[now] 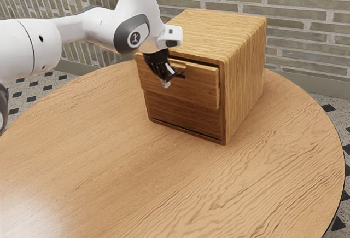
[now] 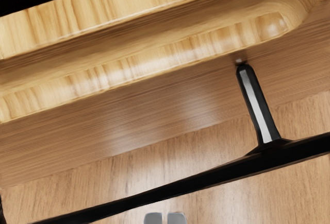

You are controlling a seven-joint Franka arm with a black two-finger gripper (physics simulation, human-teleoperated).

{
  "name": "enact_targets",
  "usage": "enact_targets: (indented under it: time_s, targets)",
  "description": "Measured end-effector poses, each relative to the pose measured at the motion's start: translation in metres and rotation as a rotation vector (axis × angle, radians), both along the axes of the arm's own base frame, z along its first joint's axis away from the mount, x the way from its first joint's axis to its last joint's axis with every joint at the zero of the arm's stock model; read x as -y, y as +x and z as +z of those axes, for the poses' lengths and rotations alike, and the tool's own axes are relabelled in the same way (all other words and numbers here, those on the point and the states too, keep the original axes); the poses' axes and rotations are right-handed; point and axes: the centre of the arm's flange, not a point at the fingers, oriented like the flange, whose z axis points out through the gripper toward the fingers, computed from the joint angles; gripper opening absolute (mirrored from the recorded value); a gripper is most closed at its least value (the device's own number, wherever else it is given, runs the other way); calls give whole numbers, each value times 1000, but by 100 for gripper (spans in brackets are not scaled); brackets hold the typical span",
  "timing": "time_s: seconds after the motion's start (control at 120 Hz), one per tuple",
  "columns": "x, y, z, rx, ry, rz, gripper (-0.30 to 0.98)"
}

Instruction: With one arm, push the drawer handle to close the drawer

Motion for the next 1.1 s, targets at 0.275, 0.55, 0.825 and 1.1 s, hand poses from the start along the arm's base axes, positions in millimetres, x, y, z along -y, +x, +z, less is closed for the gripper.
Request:
enact_targets:
  time_s: [0.275,0.55,0.825,1.1]
  targets:
    - [3,17,7,14,23,-49,-10]
    - [-19,-103,2,-105,-74,58,-10]
    - [-92,-179,121,-82,-163,527,29]
    - [-141,-205,114,-223,-192,925,58]
